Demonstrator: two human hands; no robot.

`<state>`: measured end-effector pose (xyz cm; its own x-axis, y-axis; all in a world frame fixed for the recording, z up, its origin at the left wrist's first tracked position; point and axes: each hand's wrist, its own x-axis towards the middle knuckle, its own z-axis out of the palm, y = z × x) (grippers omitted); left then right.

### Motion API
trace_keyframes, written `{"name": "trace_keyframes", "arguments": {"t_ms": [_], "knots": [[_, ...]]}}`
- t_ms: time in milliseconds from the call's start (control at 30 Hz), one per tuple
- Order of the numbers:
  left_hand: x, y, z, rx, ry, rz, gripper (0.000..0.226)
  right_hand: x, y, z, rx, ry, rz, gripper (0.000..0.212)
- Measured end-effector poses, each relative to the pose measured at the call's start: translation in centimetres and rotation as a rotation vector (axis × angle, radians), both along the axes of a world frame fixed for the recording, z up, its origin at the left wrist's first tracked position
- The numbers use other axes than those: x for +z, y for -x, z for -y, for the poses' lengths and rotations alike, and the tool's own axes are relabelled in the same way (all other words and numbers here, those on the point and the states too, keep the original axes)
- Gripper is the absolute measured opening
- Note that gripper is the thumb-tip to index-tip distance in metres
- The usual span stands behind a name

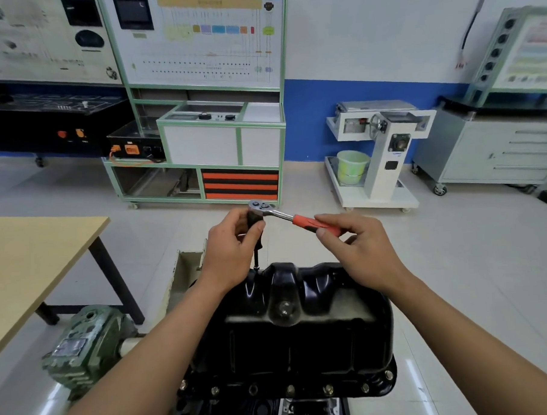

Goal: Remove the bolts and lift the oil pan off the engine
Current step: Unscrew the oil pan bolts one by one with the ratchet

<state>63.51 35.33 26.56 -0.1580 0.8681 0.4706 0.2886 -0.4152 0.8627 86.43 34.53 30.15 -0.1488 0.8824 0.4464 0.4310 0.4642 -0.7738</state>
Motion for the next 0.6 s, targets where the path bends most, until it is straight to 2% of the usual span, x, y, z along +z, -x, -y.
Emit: {"name": "trace_keyframes", "arguments": {"t_ms": [167,300,400,600], "knots": [[-0.1,-0.2,0.2,0.014,0.008,0.016,0.022,0.8,1.3,3.5,0.088,0.052,0.091,0.013],[-0.4,0.0,0.1,0.01,0.031,0.025,0.018,0.9,3.4,5.3,0.128,0.094,0.183,0.027],[-0.2,0.0,0.2,0.045,0.035,0.043,0.02,1.2,4.1,5.3,0.134,0.102,0.194,0.029],[0.1,0.2,0.5,0.007,0.029,0.048,0.02,3.5,1.2,3.1,0.188,0.134,0.253,0.016]]}}
